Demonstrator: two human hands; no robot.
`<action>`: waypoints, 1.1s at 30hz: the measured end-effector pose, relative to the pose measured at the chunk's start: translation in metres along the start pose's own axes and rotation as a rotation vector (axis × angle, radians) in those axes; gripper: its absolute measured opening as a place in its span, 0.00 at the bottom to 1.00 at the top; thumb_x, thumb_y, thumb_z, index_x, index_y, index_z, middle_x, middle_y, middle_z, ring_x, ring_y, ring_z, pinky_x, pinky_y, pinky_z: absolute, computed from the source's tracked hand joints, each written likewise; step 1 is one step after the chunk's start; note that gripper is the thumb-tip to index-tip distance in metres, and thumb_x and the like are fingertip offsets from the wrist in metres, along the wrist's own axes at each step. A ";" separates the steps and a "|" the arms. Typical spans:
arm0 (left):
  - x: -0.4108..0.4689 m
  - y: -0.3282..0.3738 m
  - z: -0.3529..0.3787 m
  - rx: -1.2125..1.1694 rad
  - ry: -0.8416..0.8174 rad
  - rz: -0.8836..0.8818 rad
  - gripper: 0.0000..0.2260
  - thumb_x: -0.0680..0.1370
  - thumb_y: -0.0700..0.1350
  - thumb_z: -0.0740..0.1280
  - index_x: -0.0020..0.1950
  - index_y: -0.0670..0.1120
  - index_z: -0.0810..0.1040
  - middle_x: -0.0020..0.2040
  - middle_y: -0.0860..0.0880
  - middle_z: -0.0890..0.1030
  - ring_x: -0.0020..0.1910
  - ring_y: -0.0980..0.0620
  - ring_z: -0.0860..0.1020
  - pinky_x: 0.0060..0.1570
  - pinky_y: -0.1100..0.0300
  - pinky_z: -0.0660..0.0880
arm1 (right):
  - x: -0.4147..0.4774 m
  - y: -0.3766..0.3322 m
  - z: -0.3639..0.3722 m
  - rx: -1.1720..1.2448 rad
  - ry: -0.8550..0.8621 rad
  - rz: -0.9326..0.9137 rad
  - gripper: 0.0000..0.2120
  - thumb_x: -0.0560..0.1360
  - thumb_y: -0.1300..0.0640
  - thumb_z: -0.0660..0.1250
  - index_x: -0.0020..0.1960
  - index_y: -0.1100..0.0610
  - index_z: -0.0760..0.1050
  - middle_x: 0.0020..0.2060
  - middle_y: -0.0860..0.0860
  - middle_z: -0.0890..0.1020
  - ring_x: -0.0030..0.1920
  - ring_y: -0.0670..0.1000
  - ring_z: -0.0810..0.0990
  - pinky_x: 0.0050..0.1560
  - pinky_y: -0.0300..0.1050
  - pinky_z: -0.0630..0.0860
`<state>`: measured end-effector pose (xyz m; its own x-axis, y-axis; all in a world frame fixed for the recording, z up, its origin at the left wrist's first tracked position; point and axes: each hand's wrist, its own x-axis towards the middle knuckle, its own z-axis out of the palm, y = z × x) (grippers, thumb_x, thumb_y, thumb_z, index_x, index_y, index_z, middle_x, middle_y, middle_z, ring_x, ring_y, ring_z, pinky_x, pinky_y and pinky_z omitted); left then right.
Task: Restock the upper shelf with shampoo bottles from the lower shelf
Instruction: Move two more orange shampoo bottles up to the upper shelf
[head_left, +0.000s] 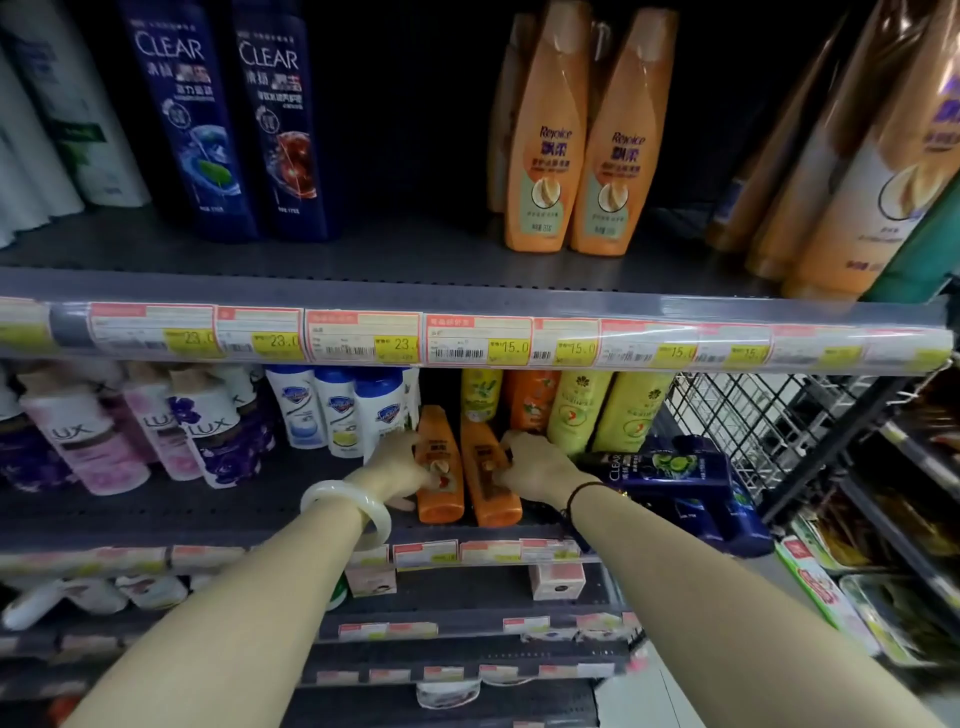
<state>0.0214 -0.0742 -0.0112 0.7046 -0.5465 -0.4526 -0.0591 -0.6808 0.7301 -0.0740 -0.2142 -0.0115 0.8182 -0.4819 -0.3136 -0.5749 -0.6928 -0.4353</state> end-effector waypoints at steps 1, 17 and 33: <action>0.001 -0.002 0.001 -0.012 0.006 0.003 0.29 0.72 0.37 0.72 0.71 0.44 0.65 0.67 0.42 0.72 0.64 0.41 0.74 0.56 0.45 0.78 | 0.001 0.000 0.001 0.007 -0.003 0.014 0.19 0.74 0.54 0.65 0.62 0.60 0.70 0.59 0.58 0.78 0.58 0.60 0.78 0.52 0.48 0.75; 0.012 -0.017 0.003 -0.237 -0.048 0.060 0.32 0.69 0.31 0.72 0.70 0.44 0.66 0.65 0.43 0.75 0.64 0.43 0.74 0.64 0.43 0.72 | 0.008 0.003 0.023 0.194 -0.001 0.100 0.20 0.68 0.48 0.69 0.55 0.59 0.76 0.52 0.56 0.82 0.52 0.58 0.81 0.54 0.52 0.78; 0.027 -0.035 0.004 -0.534 -0.091 -0.076 0.42 0.68 0.28 0.71 0.75 0.53 0.59 0.67 0.43 0.73 0.65 0.40 0.73 0.60 0.36 0.73 | 0.015 0.010 0.033 0.409 0.055 0.146 0.24 0.66 0.53 0.72 0.59 0.59 0.73 0.54 0.56 0.81 0.55 0.59 0.79 0.58 0.55 0.77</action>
<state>0.0396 -0.0668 -0.0508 0.6274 -0.5613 -0.5396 0.3736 -0.3910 0.8411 -0.0676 -0.2103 -0.0486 0.7208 -0.5944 -0.3566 -0.6315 -0.3512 -0.6913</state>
